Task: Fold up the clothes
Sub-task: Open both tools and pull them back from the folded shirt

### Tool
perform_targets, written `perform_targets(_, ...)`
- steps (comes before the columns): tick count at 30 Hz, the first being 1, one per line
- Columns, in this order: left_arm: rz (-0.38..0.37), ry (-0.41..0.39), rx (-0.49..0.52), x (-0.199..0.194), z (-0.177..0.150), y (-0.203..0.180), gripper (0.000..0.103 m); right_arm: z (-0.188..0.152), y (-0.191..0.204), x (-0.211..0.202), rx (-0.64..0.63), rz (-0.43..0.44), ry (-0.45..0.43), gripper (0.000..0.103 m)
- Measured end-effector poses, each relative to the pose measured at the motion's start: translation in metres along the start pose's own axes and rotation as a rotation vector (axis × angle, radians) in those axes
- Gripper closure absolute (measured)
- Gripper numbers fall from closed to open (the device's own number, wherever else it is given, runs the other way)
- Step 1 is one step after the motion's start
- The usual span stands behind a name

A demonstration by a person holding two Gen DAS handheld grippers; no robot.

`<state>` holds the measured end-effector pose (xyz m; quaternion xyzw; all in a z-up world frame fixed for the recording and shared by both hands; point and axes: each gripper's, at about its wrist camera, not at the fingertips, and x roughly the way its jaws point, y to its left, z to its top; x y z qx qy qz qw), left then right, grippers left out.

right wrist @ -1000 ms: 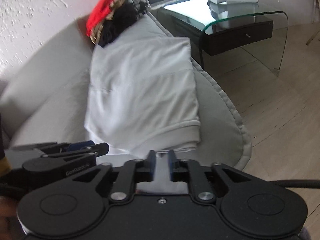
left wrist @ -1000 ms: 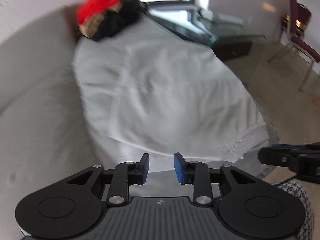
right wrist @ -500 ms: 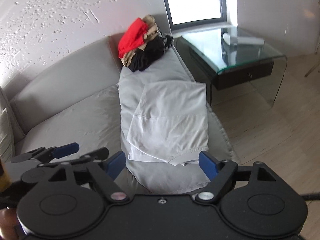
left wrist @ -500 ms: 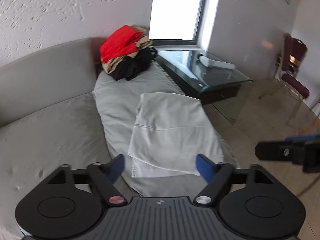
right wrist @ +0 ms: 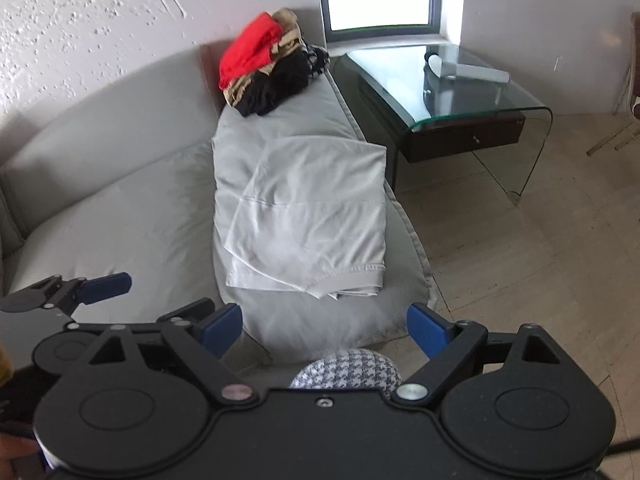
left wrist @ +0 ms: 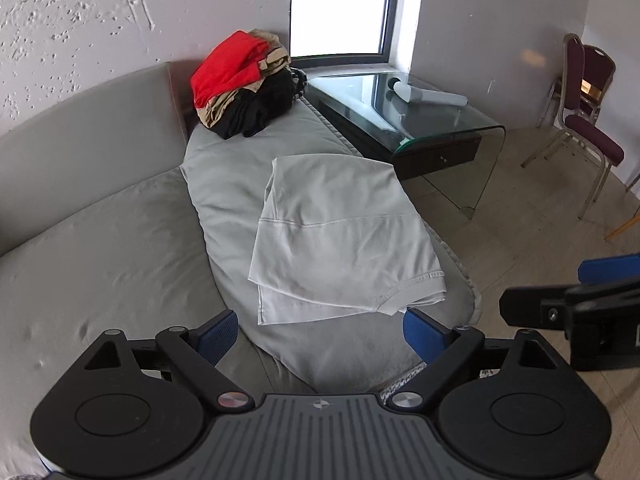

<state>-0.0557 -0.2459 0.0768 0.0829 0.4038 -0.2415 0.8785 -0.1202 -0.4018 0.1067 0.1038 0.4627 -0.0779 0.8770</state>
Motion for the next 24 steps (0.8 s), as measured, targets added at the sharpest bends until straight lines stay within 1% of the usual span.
perform_targets(4,-0.004,-0.004,-0.027,0.005,0.001,0.002,0.012,-0.002,0.000,0.005,-0.015,-0.018,0.006,0.013)
perform_targets(14,0.002,0.011,-0.025,0.016,-0.003,0.001,0.012,-0.002,-0.007,0.016,-0.020,-0.033,0.034,0.013)
perform_targets(17,-0.007,0.013,-0.025,0.017,-0.003,0.002,0.012,-0.002,-0.009,0.018,-0.019,-0.037,0.041,0.013)
perform_targets(24,-0.016,-0.011,-0.018,0.018,-0.006,0.003,0.011,0.000,-0.012,0.019,-0.018,-0.037,0.042,0.013)
